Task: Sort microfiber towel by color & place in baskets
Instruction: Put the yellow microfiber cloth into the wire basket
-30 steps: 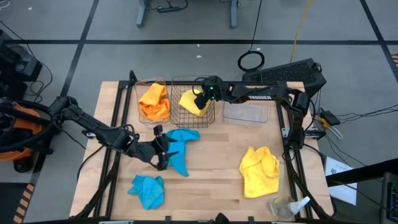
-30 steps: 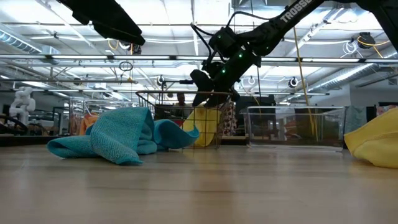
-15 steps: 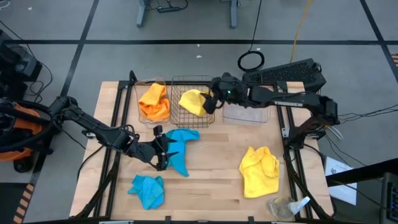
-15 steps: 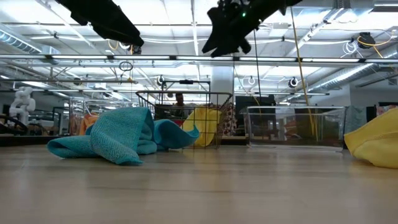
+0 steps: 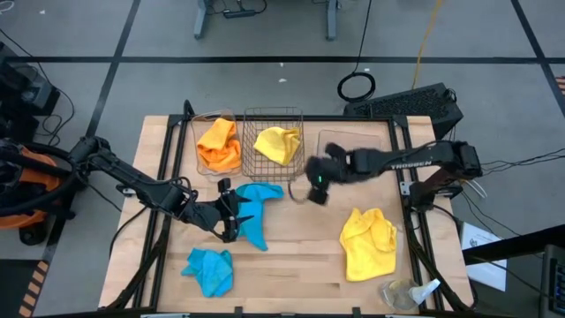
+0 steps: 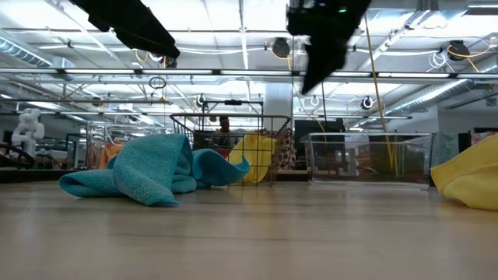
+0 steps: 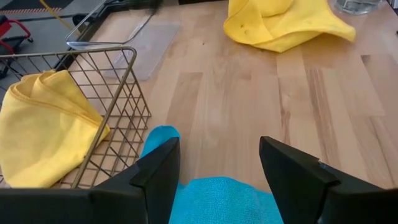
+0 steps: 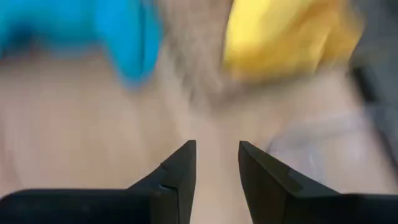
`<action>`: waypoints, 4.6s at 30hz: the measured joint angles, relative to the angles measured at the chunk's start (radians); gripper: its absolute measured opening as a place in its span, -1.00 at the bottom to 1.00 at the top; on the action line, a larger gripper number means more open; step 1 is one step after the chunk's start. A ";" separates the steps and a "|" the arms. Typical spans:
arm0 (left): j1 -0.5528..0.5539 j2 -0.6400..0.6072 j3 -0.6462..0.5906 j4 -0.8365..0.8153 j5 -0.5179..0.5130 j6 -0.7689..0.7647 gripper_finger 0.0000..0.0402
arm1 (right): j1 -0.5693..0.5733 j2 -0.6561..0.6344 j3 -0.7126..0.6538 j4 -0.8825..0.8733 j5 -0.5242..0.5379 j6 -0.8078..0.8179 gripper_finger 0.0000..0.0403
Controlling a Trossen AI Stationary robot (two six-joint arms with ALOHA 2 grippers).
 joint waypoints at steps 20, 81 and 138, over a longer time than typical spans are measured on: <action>0.001 0.073 0.000 0.156 0.000 0.011 0.13 | 0.611 0.000 -0.144 -0.438 -0.104 0.990 0.24; 0.056 0.132 0.000 0.365 -0.028 0.122 0.13 | 0.605 0.000 0.020 -0.270 0.506 0.475 -1.00; 0.061 0.341 0.006 0.538 0.165 0.237 0.13 | 0.571 0.470 0.084 -0.039 0.079 0.452 0.75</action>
